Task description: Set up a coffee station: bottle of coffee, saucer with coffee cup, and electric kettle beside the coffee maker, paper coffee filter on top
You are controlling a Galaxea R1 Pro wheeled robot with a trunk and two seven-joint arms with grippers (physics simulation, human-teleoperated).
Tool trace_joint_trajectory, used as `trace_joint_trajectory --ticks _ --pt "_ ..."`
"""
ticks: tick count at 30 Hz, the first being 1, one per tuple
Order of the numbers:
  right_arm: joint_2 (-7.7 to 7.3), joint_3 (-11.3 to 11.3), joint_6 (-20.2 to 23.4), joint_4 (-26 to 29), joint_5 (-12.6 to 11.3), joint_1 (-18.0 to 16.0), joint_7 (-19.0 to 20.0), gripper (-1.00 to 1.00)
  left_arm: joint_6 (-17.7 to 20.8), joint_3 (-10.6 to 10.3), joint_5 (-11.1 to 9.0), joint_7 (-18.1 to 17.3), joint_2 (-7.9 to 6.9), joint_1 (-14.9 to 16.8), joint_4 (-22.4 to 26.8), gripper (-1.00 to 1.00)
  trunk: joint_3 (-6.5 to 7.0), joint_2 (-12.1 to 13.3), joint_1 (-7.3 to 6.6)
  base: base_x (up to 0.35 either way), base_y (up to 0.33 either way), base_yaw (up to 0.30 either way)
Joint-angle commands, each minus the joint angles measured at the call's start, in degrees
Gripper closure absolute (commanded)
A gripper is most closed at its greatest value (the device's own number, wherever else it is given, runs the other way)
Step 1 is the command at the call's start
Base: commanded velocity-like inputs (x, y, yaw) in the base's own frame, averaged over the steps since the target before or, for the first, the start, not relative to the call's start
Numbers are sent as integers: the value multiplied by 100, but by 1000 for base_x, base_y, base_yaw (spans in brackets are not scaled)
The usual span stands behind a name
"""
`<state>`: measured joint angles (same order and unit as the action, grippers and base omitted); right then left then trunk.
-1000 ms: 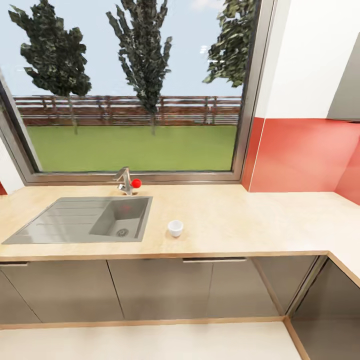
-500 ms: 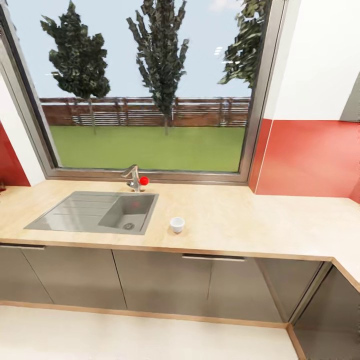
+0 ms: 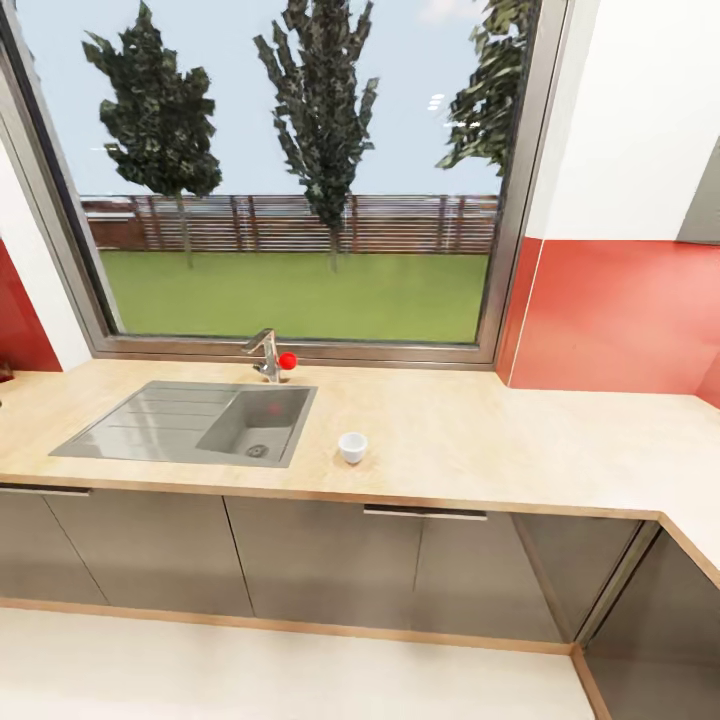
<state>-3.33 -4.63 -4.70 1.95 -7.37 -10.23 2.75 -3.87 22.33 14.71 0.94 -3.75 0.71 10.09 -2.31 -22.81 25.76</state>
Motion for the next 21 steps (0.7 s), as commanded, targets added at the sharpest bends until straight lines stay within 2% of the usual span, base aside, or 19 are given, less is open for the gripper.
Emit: trace_joint_trajectory --ticks 1,6,14,21 --pt "-2 -47 -24 -5 -61 -6 27 -100 -26 37 63 14 -4 7 -4 -100 -13 -12 3 0 0 0" --pt "-1 -41 -28 -2 -71 -6 35 -100 -23 35 72 19 -14 13 7 -100 -13 -12 3 -10 0 0" --pt "-1 -16 -22 106 -87 -6 24 -100 -21 40 70 20 -91 17 19 -100 -13 -12 3 -210 54 0" --pt "-1 -22 -25 239 -77 -6 16 -100 -33 35 67 20 -107 17 20 -100 -13 -12 3 -50 17 0"
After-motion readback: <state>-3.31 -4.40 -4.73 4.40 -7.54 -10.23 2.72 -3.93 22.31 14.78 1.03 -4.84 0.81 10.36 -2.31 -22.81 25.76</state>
